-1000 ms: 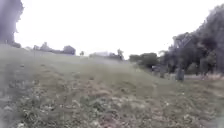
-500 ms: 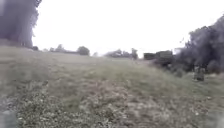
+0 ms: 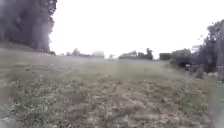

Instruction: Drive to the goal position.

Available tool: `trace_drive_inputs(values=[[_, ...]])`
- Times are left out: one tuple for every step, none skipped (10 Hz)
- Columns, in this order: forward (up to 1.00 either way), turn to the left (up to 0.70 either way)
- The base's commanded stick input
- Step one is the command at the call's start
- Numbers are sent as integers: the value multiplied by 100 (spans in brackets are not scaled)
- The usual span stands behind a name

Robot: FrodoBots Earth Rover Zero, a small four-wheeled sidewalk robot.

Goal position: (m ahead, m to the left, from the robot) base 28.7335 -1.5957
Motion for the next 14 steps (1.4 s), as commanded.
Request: trace_drive_inputs(values=[[70, 35], [70, 35], [70, 35], [70, 35], [70, 0], [70, 0], [70, 0], [70, 0], [70, 0], [70, 0], [70, 0], [70, 0], [70, 0], [70, 0]])
